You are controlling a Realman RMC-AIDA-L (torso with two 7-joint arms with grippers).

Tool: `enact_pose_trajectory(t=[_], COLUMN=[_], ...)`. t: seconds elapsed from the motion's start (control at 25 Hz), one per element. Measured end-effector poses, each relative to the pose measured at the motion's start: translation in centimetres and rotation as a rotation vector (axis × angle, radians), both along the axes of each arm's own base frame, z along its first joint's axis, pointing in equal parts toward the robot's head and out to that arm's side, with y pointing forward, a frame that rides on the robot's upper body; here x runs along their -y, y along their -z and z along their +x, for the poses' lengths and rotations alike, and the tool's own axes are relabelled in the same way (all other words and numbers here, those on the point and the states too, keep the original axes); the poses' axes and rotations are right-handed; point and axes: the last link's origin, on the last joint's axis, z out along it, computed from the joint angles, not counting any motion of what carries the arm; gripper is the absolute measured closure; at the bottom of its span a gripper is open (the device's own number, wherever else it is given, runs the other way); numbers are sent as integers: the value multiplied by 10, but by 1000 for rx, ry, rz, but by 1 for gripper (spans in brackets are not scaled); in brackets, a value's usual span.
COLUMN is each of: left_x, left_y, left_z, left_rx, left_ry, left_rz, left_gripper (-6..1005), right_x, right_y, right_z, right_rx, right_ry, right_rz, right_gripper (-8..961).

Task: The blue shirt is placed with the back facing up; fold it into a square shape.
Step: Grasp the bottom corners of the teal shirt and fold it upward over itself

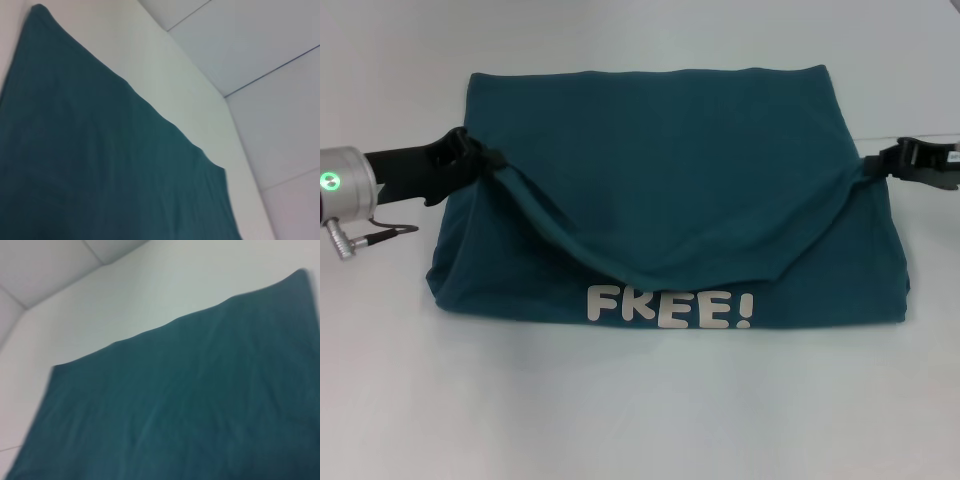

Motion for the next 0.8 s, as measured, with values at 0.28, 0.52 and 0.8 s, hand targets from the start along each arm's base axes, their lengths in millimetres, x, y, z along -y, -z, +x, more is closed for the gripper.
enact_pose_trajectory(t=[0.28,0.52,0.8], left_x=[-12,-21,-26], left_y=[-6,-10,-8], left_z=[10,16,22], left_rx=[-26,-38,-58], left_ry=[1,0,5], left_rz=[48,73,90], left_gripper=[999,999,998], right_x=[-23,-39,-50], right_y=[-1,-6,-2], right_z=[-16,-33,-41], right_rx=[89,136,203], right_ry=[-20,-61,-80], right_rz=[51,76,86], right_gripper=[899,899,898])
